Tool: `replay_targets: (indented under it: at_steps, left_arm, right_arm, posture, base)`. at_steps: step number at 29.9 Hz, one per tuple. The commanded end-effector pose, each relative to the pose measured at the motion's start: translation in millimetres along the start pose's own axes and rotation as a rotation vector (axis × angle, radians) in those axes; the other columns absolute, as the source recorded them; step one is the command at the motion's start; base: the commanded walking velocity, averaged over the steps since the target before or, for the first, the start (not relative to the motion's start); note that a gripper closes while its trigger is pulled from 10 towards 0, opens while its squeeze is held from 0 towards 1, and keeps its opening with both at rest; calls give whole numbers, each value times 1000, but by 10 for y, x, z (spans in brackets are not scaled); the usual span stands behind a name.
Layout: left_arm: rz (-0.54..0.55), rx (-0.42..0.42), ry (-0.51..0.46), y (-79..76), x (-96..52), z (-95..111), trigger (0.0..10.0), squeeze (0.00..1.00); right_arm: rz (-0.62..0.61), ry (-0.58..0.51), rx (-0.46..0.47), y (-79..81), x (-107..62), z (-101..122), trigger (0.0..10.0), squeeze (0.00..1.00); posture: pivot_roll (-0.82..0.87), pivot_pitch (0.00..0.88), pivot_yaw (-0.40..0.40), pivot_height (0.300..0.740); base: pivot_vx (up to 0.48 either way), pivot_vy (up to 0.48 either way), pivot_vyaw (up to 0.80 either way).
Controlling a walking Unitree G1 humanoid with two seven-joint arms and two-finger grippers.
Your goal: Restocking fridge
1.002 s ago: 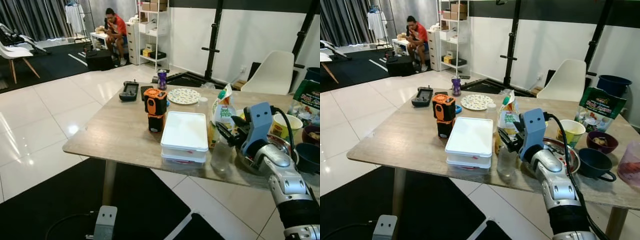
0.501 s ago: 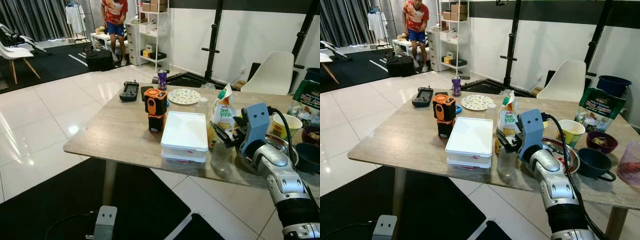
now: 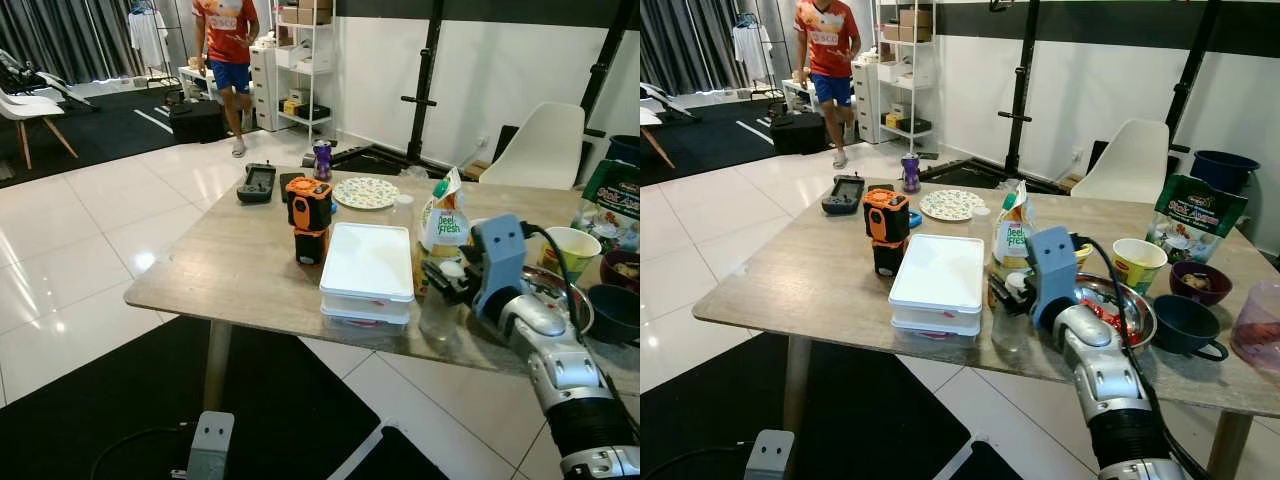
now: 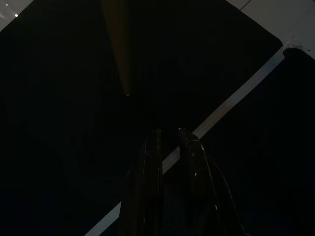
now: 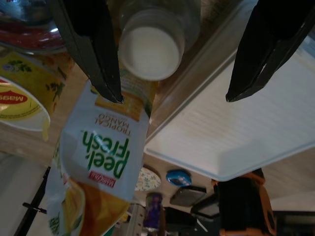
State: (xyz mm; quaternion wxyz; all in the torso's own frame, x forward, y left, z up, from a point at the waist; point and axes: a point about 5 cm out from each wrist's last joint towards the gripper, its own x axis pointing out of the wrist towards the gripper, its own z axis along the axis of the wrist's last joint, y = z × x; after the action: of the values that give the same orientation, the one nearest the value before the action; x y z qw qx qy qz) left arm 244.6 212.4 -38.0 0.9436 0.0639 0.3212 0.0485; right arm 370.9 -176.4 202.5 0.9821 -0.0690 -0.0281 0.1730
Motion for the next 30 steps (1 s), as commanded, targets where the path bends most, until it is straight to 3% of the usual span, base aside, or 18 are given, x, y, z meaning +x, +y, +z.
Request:
replay_targets:
  at_steps: [1, 12, 30]
  left_arm:
    - [0, -5, 22, -18, -13, -58, 10000, 0]
    - [6, -6, 23, 0, -12, -56, 10000, 0]
    - [14, -4, 25, 43, -24, -81, 10000, 0]
  right_arm:
    - [-7, 39, -2, 34, -2, -106, 10000, 0]
    - [-22, 63, 16, 120, 66, -167, 10000, 0]
    - [-126, 62, -5, -11, 257, -77, 10000, 0]
  posture:
    - [-51, 59, 1, 740]
    - [-51, 57, -2, 740]
    - [-42, 84, -13, 740]
  base:
    - [0, 0, 0]
    - [0, 0, 0]
    - [0, 0, 0]
